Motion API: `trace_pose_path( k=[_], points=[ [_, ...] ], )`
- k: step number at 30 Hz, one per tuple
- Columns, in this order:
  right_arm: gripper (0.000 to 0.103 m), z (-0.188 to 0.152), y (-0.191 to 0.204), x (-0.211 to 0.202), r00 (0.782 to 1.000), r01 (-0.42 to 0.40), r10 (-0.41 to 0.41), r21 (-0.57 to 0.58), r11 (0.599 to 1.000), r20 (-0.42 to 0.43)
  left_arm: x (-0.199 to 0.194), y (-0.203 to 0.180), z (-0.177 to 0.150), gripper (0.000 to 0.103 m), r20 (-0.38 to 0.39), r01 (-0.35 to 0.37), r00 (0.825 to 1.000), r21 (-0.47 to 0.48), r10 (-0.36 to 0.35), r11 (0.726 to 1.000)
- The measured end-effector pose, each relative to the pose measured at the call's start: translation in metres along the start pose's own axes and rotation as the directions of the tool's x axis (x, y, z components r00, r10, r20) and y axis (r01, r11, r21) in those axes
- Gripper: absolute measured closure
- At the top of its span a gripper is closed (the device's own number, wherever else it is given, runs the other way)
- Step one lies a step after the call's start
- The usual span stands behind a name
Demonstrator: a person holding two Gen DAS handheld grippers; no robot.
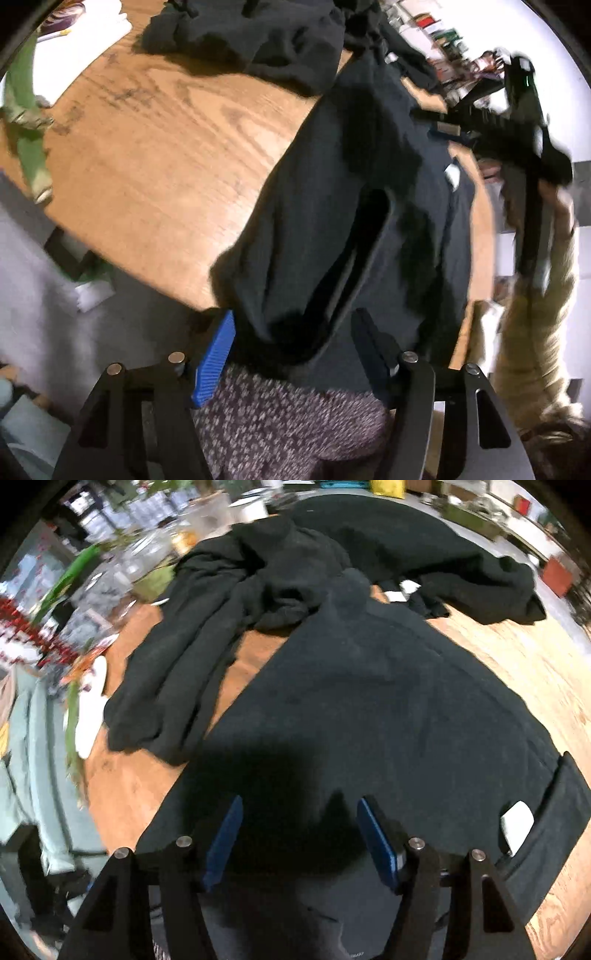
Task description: Fold clothes
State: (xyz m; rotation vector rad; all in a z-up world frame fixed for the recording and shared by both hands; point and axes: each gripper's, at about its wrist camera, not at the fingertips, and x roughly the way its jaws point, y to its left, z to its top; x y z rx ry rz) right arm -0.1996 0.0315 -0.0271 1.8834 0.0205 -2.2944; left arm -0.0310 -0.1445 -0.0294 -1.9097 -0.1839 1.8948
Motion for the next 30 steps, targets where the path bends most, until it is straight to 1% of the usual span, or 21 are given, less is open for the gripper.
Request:
trace_pose_path(
  k=[3,4,5,6,9,10,12,13,15,17,19,21,22,23,28,30],
  points=[
    [0.035,0.018,-0.008,-0.004,0.996,0.07,-0.072,0.049,0.996,0.049,0.009,-0.003,-0.011,0.037,-0.024,-0.037,0.999,-0.036,0.037,0.999],
    [0.035,0.025,-0.01,-0.005,0.994,0.081,-0.086,0.072,0.994,0.063,0.012,-0.004,-0.011,0.037,-0.026,-0.034,0.999,-0.058,0.033,0.998],
    [0.035,0.035,-0.012,-0.004,0.992,0.095,-0.102,0.097,0.991,0.072,0.014,-0.005,-0.012,0.037,-0.008,-0.033,0.999,-0.092,0.033,0.995],
    [0.035,0.042,-0.01,-0.001,0.99,0.113,-0.121,0.107,0.988,0.07,0.015,-0.008,-0.012,0.04,0.008,-0.036,0.999,-0.094,0.037,0.995],
    [0.036,0.061,0.005,0.012,0.983,0.173,-0.178,0.106,0.979,0.049,0.02,-0.019,-0.018,0.07,0.002,-0.151,0.988,-0.071,0.151,0.986],
    [0.038,0.065,0.012,0.016,0.981,0.183,-0.188,0.097,0.978,0.045,0.019,-0.019,-0.02,0.079,0.004,-0.136,0.991,-0.073,0.137,0.988],
    [0.038,0.07,0.024,0.021,0.979,0.197,-0.2,0.073,0.978,0.045,0.014,-0.019,-0.024,0.089,0.008,-0.118,0.993,-0.068,0.118,0.991],
    [0.038,0.07,0.03,0.022,0.975,0.211,-0.215,0.066,0.975,0.049,0.011,-0.02,-0.025,0.09,0.01,-0.109,0.994,-0.065,0.109,0.992],
    [0.038,0.069,0.04,0.024,0.968,0.242,-0.244,0.049,0.969,0.057,0.006,-0.027,-0.027,0.09,0.023,-0.118,0.993,-0.035,0.118,0.992],
    [0.038,0.066,0.051,0.026,0.962,0.266,-0.265,-0.002,0.964,0.069,0.003,-0.034,-0.027,0.09,0.026,-0.109,0.994,-0.01,0.11,0.994],
    [0.039,0.066,0.056,0.033,0.96,0.277,-0.275,-0.03,0.96,0.049,0.001,-0.038,-0.027,0.09,0.027,-0.092,0.995,0.002,0.092,0.996],
    [0.046,0.073,0.048,0.043,0.968,0.252,-0.251,0.022,0.968,-0.012,-0.002,-0.041,-0.029,0.09,0.033,-0.078,0.996,0.017,0.078,0.997],
    [0.05,0.075,0.046,0.045,0.97,0.245,-0.244,0.038,0.969,-0.018,-0.003,-0.04,-0.029,0.09,0.035,-0.079,0.996,0.019,0.078,0.997],
    [0.051,0.077,0.045,0.046,0.971,0.24,-0.239,0.051,0.97,-0.019,-0.004,-0.04,-0.029,0.09,0.035,-0.077,0.997,0.02,0.076,0.997],
    [0.05,0.078,0.062,0.042,0.961,0.277,-0.276,-0.001,0.961,0.032,-0.008,-0.034,-0.029,0.09,0.034,-0.066,0.997,0.009,0.066,0.998],
    [0.05,0.079,0.062,0.049,0.96,0.281,-0.281,-0.003,0.96,0.0,-0.008,-0.033,-0.028,0.09,0.032,-0.071,0.997,0.012,0.071,0.997]
  ],
)
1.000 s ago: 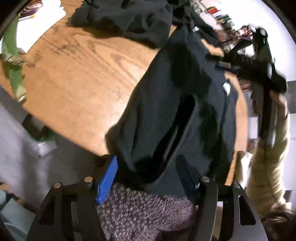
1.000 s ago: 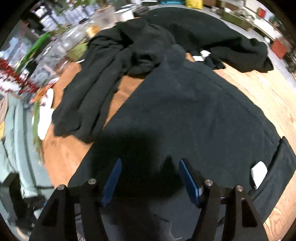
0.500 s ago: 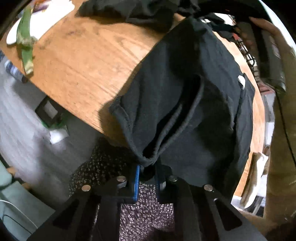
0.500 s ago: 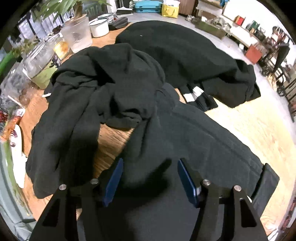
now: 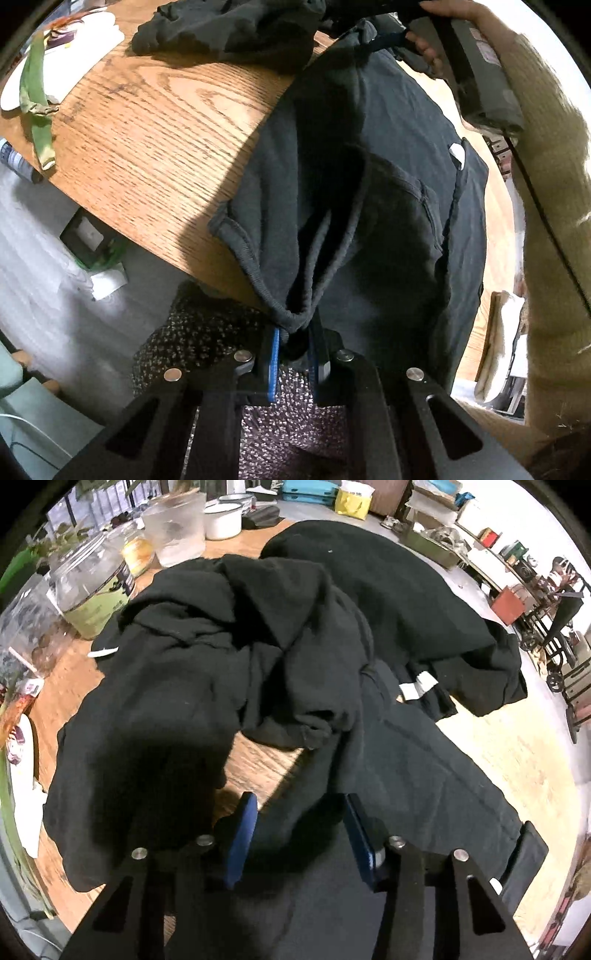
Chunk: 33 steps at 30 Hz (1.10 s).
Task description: Fold clothes
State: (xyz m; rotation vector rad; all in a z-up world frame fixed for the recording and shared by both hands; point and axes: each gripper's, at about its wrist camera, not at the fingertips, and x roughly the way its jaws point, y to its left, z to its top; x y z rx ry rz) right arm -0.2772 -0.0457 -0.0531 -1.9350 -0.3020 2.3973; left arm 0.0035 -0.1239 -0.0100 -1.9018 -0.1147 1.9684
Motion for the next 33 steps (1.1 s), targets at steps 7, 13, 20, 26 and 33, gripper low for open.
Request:
trace_pose_path(
  k=[7,13,20,26,33],
  points=[
    [0.058,0.014,-0.008,0.03,0.996,-0.024,0.03,0.062,0.998,-0.089,-0.001,0.003,0.001,0.09,-0.007,0.011,1.0,-0.002,-0.011,1.0],
    [0.092,0.022,-0.02,0.045,0.978,-0.113,0.124,0.073,0.991,-0.165,-0.007,0.008,-0.004,0.09,0.009,0.05,0.999,-0.015,-0.05,0.999],
    [0.098,-0.006,-0.101,0.037,0.9,-0.405,0.434,0.288,0.868,-0.043,-0.043,-0.043,-0.015,0.091,0.079,0.031,0.996,0.157,-0.044,0.987],
    [0.098,-0.055,-0.166,-0.01,0.925,-0.373,0.378,0.299,0.878,0.045,-0.042,-0.127,-0.053,0.091,0.045,-0.021,0.999,0.454,0.001,0.891],
    [0.098,-0.101,-0.271,-0.018,0.937,-0.337,0.346,0.409,0.848,0.055,0.021,-0.21,-0.094,0.091,-0.067,-0.056,0.989,0.669,0.135,0.741]
  ],
)
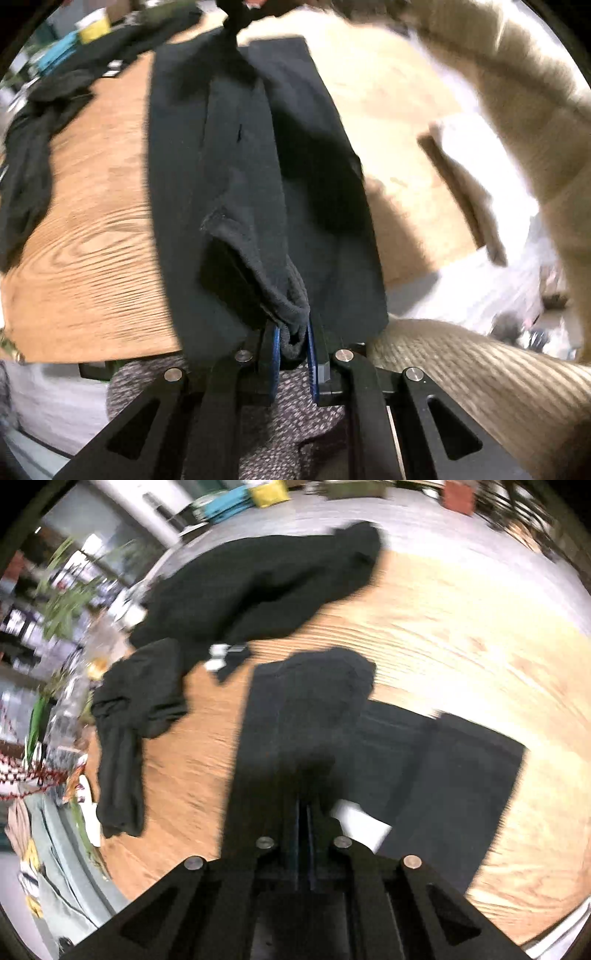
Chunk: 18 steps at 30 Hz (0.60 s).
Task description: Fold clothes
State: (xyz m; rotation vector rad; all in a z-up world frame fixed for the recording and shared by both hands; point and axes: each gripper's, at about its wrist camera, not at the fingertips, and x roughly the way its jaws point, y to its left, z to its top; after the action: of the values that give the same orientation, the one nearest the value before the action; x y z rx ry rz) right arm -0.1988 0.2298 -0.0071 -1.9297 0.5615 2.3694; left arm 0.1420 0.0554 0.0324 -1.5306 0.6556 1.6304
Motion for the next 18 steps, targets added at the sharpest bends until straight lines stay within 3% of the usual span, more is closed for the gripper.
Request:
trace_pose_path(
  k=[5,11,13,15,18],
  points=[
    [0.098,-0.012,-0.056,0.02,0.998,-0.016,0.021,0.102,0.995,-0.053,0.026,-0.016,0.0,0.091,-0.071,-0.049,0.996,-0.003,0.049,0.999],
    [0.096,-0.008,-0.074,0.032,0.996,-0.051,0.06,0.131,0.99,-0.06,0.043,-0.023,0.002,0.091,-0.112,-0.098,0.989,-0.009,0.097,0.995],
    [0.09,-0.006,-0.078,0.03,0.997,-0.05,0.059,0.14,0.989,-0.057,0.045,-0.022,0.001,0.091,-0.116,-0.102,0.988,-0.032,0.098,0.994],
    [0.084,-0.006,-0.084,0.026,0.998,-0.04,0.048,0.147,0.988,-0.051,0.042,-0.017,0.0,0.088,-0.117,-0.069,0.991,-0.082,0.06,0.994],
    [0.077,-0.01,-0.093,0.018,0.999,-0.009,0.016,0.145,0.989,-0.05,0.033,-0.002,-0.004,0.079,-0.108,0.047,0.992,-0.176,-0.067,0.983]
  ],
)
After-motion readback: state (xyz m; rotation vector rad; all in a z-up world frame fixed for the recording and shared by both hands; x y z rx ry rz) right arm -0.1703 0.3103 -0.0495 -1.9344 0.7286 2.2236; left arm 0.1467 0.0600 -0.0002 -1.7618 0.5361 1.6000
